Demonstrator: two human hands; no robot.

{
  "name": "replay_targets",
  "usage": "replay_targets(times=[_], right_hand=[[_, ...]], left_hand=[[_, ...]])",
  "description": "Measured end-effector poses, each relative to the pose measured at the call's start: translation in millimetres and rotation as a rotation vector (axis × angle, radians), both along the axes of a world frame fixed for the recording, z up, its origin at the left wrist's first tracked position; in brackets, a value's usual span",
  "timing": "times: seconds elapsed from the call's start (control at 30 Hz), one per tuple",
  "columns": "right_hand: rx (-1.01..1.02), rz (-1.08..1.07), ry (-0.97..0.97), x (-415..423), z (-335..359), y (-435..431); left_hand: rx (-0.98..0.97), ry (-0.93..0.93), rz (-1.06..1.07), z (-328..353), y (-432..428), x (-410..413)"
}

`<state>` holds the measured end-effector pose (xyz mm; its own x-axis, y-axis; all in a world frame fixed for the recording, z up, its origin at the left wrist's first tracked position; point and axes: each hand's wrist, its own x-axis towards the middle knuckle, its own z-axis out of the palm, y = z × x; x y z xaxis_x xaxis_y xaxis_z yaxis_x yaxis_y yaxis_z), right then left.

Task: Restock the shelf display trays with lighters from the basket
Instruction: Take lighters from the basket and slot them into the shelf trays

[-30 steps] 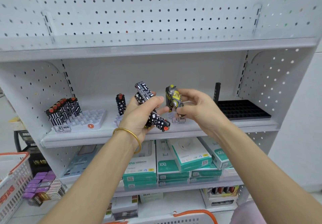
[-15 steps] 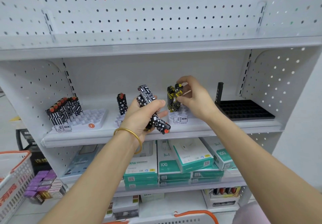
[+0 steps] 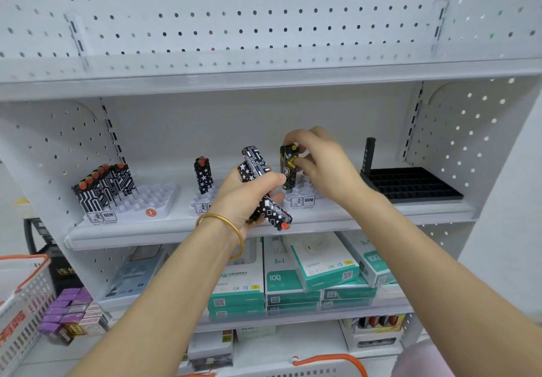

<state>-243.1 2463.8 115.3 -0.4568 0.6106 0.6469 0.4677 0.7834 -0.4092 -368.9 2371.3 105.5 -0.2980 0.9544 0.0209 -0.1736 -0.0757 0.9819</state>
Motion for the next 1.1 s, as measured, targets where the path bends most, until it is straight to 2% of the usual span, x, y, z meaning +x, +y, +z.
replay_targets(times=[0.17,0.5,0.73,0.83,0.9,0.97,1.03,1.1], right_hand=[[-0.054,-0.018,-0.018,-1.5,7.1,1.7],[-0.003,-0.074,-0.090,-9.2,0.5,-0.4],[-0.036,-0.101,-0.048,-1.7,-5.1,-1.1],[-0.071,-0.124,0.083,5.8,2.0,-12.3],[-0.189,-0.034,0.209,9.3,12.4,-26.5],[-0.387,0.149,0.280,9.2,23.0,-44.8],[-0.513,0.283,0.278,5.1,27.2,-57.8],[-0.542,0.332,0.254,-1.3,27.0,-63.0]], left_hand=[[0.005,0.007,0.004,-0.2,-0.5,0.7],[0.010,-0.007,0.005,1.4,-3.1,2.5],[0.008,0.002,0.005,2.8,-5.9,3.0],[0.049,-0.010,-0.028,3.1,-11.7,2.8],[0.083,0.005,-0.049,4.3,-17.1,4.2],[0.103,0.062,-0.041,4.9,-21.1,6.6],[0.137,0.109,-0.037,4.4,-22.4,9.6],[0.156,0.126,-0.036,3.8,-23.4,13.1]])
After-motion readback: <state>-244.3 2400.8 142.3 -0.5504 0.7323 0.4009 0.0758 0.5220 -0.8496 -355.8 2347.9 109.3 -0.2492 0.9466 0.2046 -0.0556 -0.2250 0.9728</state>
